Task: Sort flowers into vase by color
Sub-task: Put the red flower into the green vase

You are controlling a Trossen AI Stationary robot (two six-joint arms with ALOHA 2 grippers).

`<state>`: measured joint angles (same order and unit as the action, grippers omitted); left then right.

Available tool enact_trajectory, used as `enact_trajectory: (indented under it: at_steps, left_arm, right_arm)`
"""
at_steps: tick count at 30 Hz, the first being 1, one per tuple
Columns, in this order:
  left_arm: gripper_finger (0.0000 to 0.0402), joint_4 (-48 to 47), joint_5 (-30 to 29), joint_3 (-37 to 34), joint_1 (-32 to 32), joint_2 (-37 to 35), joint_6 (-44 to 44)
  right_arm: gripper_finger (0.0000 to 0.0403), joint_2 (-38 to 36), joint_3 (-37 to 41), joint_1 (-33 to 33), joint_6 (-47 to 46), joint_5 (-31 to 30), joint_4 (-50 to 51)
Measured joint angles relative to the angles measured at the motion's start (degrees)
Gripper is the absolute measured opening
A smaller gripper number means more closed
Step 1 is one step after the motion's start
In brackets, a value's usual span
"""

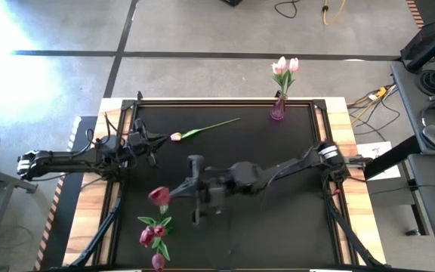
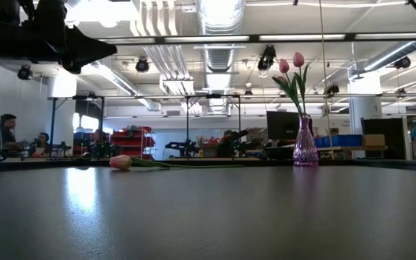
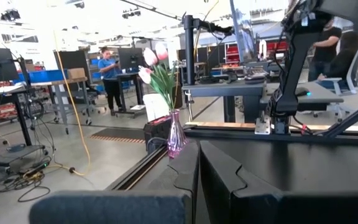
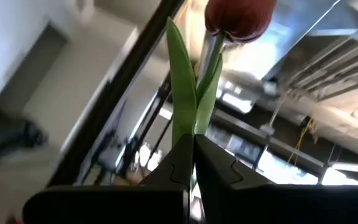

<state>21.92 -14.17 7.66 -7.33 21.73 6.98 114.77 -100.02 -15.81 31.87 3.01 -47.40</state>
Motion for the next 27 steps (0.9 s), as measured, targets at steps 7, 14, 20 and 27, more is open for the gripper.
enact_trajectory:
  at_steps: [7,14,20,27]
  left_arm:
    - [0.0,-1.98,0.09,0.0,0.0,-2.93,0.17]
    - [0.0,-2.23,0.12,0.0,-0.02,-4.76,0.17]
    - [0.0,-3.26,0.13,-0.09,0.0,-5.79,0.04]
    - [0.0,-4.03,0.13,-0.61,-0.01,-6.6,0.04]
  right_arm:
    - [0.0009,-5.55,20.38,1.98,-10.72,1.93,-29.88]
    - [0.0008,-0.8,24.21,3.73,-18.15,1.91,-42.64]
    - [0.0008,3.99,17.58,3.82,-20.61,3.58,-42.75]
    - [0.0008,9.54,12.45,3.87,-23.02,4.61,-42.47]
